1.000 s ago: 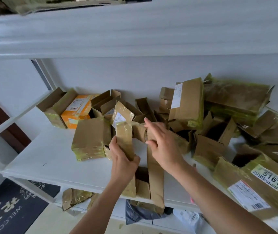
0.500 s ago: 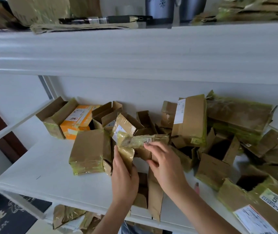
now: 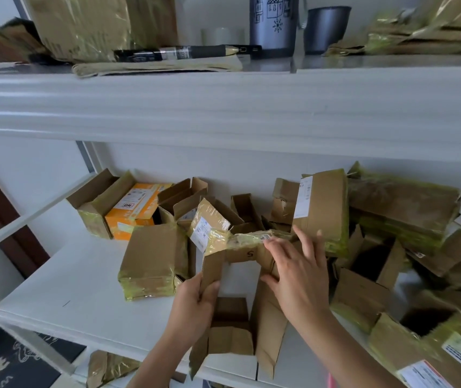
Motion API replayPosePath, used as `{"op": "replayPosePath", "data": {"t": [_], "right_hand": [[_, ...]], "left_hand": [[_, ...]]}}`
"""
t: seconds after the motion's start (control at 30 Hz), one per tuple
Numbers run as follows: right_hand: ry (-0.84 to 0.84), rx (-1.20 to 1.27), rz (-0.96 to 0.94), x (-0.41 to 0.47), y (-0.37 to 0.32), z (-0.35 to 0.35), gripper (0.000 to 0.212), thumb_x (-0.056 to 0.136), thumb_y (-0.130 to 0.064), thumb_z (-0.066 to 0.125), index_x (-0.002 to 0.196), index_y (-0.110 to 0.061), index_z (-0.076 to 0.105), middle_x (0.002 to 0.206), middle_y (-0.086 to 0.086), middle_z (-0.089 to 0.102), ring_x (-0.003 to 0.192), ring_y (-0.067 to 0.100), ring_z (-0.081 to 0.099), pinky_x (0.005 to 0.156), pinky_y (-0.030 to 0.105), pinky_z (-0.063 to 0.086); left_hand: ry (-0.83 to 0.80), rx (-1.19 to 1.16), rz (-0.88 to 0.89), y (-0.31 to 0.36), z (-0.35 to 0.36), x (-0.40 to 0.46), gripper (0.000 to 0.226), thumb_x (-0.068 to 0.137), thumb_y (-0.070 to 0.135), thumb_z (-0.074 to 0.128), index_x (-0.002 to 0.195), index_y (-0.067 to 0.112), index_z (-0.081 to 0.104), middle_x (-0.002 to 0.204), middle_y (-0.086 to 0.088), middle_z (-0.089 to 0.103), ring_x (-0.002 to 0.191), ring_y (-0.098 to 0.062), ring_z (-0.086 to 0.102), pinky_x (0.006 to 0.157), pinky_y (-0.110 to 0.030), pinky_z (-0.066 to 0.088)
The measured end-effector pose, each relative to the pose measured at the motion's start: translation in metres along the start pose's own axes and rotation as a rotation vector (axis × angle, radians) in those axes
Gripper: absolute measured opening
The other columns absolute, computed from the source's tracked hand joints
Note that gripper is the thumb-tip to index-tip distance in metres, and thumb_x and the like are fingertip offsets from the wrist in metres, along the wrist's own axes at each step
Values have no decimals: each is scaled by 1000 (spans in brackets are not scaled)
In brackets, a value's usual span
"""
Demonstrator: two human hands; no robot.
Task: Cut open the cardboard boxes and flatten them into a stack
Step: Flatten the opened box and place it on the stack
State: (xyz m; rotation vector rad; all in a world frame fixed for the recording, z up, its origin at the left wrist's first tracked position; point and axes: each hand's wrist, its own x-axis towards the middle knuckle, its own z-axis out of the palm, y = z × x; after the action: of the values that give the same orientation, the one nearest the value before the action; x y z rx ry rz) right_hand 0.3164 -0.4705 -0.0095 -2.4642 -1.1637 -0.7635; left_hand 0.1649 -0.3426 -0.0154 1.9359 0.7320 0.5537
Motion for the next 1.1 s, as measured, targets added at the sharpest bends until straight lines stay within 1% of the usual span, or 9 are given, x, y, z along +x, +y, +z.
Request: {"op": "replayPosePath", "data": {"t": [0.13,0.27,0.37,0.47,0.57,0.7,0.97,1.03,1.1], "right_hand": [[36,86,-12,-1,3,-3,71,57,-38,92,121,-27,64,115,-9,70,134,32,42,116,60,18],[67,145,30,-5,16,-8,61,63,-45,87,116,-25,67,99,-10,75,131,30,46,114,58,17],[-9,152,96,-18,22,-7,51,63,-43,87,106,-22,70,88,-7,76,119,29,56,104,64,39],[-139,234,164,-28,25,-7,48,70,-40,85,108,-19,64,92,-3,72,95,19,65,85,44,57],[-209,178,181,-28,24,-11,65,75,-58,75,124,-21,53,97,-6,68,84,9,64,72,23,54],[-284,85,254,-25,20,-19,77,79,-68,64,137,-24,37,106,-7,61,88,8,60,64,18,40],[-368,301,98,-31,33,-27,79,87,-49,66,150,-30,22,123,-9,59,110,9,62,91,21,50],[-440,479,48,-32,38,-40,73,90,-44,63,150,-35,23,120,-14,58,110,4,59,93,19,48],[-495,653,113,-31,38,-50,46,99,-37,52,141,-41,35,98,-14,60,83,-6,58,72,14,49]], "left_hand": [[67,-36,35,8,-10,3,44,95,6,62,55,15,44,40,8,43,38,-6,37,43,-13,26],[126,-16,190,25,-19,15,38,90,21,70,64,-4,59,54,-10,58,47,-23,47,47,-33,40],[69,87,278,32,-15,17,44,90,19,70,53,15,46,47,6,42,45,-12,36,45,-20,29],[-22,162,267,32,-4,19,47,94,16,64,55,26,41,46,13,39,46,-9,35,48,-17,28],[-99,212,241,40,8,24,42,98,17,59,59,27,45,48,12,39,47,-6,38,48,-17,30],[-159,251,271,44,20,22,30,98,20,58,68,16,57,56,3,49,50,-6,43,51,-20,31],[-140,285,314,42,21,14,41,98,15,59,64,35,46,52,24,48,52,-2,46,51,-15,29],[-120,274,290,38,17,15,42,98,14,59,64,36,46,52,21,48,54,-2,47,52,-14,31],[-110,283,264,37,14,16,38,98,15,58,68,37,49,58,19,48,59,-4,48,54,-12,32]]}}
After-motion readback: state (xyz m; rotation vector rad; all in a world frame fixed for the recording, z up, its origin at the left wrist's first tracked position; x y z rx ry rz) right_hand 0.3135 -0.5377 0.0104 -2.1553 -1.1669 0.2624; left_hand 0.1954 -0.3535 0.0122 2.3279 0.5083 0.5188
